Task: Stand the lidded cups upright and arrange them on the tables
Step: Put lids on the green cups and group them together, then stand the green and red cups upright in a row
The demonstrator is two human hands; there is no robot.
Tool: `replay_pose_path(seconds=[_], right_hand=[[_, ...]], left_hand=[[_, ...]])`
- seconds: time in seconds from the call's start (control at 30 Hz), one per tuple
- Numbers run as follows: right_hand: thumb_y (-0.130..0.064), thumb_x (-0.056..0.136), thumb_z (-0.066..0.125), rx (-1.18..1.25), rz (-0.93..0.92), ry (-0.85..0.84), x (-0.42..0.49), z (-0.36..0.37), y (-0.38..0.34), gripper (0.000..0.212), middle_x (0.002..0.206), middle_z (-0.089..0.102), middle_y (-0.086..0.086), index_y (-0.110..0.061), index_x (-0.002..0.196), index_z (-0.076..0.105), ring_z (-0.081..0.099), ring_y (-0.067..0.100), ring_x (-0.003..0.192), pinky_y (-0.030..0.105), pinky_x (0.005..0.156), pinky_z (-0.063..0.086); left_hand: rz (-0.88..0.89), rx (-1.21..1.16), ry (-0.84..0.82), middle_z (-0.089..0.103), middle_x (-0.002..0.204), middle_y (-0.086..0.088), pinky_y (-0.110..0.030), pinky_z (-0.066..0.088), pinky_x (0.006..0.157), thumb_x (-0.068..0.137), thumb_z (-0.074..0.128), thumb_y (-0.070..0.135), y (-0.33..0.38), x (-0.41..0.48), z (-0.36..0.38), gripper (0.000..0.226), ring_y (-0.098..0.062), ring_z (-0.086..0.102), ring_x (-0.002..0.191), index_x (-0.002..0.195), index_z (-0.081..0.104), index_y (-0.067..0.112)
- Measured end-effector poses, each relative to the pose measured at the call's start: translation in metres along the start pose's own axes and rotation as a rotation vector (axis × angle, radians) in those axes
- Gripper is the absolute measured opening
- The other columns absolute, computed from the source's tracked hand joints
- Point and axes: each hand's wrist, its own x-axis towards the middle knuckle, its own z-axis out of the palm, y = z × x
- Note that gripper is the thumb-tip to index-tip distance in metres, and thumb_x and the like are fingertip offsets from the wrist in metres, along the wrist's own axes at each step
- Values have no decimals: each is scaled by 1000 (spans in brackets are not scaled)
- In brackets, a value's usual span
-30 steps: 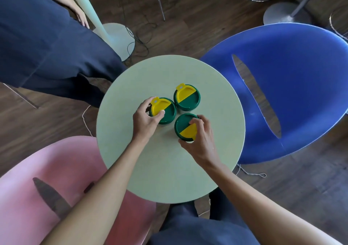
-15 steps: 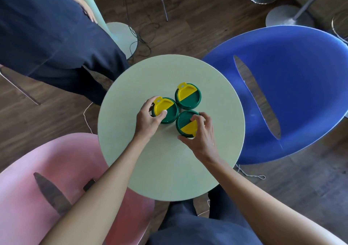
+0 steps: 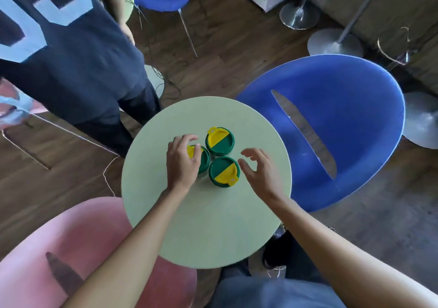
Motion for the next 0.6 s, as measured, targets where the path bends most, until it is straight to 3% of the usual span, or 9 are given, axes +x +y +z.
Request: replay_pose_path(seconds=[0.17,0.4,0.6], right_hand=[[-24,89,62,118,86,127,15,-70,8,9,92,72,-10,-20,91,70,65,12,82,31,75,53],[-25,87,62,177,161,357,39,-225,68,10,81,73,-6,-20,87,70,68,11,77,29,74,54],[-21,86,64,203,203,568,53,-406,175,9,78,73,-3,-19,87,72,67,9,73,20,69,51]], left_hand=[[158,-23,-148,69,89,-5,-33,52,73,88,59,11,82,17,38,12,-20,60,71,91,70,13],[362,-57,-328,70,89,-3,-42,54,74,89,57,15,255,32,144,13,-25,65,77,92,70,18],[550,-38,-428,70,90,-1,-43,54,76,88,55,21,443,23,278,14,-27,66,83,91,68,24]])
